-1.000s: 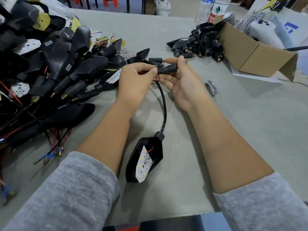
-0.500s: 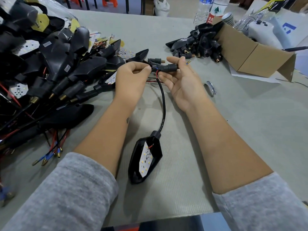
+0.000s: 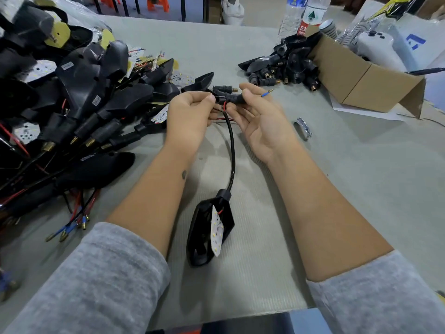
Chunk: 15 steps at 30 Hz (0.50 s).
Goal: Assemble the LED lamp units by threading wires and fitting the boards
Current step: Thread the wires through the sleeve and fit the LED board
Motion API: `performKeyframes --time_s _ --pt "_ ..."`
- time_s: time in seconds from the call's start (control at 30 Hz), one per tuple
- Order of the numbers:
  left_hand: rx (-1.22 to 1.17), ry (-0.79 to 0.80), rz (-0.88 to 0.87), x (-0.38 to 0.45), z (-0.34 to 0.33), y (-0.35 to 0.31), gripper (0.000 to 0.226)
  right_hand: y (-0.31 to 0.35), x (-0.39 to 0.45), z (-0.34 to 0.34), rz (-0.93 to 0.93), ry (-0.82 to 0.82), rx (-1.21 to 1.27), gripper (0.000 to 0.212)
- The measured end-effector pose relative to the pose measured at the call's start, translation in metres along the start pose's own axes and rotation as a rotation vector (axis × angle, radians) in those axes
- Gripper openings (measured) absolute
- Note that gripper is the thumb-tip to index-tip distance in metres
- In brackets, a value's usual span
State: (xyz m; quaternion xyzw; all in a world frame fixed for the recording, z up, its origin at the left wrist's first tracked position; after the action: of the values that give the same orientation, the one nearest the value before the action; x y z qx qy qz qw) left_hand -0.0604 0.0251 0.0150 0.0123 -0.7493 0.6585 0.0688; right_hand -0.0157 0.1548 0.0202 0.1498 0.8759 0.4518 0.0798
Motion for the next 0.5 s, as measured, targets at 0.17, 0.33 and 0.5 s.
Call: performKeyframes --time_s 0.17,0.33,0.5 --pt "0.028 0.007 -0.013 -0.0005 0.0015 -0.001 0.011 0.0016 -0.0015 -0.0014 0.048 0.016 -0.057 0.019" --pt "0.056 0.047 -0.04 -0.0028 -0.0005 -0.0038 0.011 0.0025 -0.0028 -0.0015 0.04 0.021 -0.076 0.017" --pt "0.049 0.09 -0.066 -0.0064 -0.0036 -0.0063 0.009 0.0006 -0.0037 -0.0024 0.017 0.042 -0.094 0.016"
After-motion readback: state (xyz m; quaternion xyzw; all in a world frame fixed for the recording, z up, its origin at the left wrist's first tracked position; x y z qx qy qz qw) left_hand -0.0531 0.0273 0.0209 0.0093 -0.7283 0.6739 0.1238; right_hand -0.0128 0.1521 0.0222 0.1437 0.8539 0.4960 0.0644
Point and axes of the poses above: each hand's wrist, its own x-axis towards the middle knuckle, its own z-axis out of the back of the hand, y = z × x, the point moved 5 cm from there along x, towards the middle knuckle, and after that the axes turned 2 degrees about -y, right-handed, at the moved point
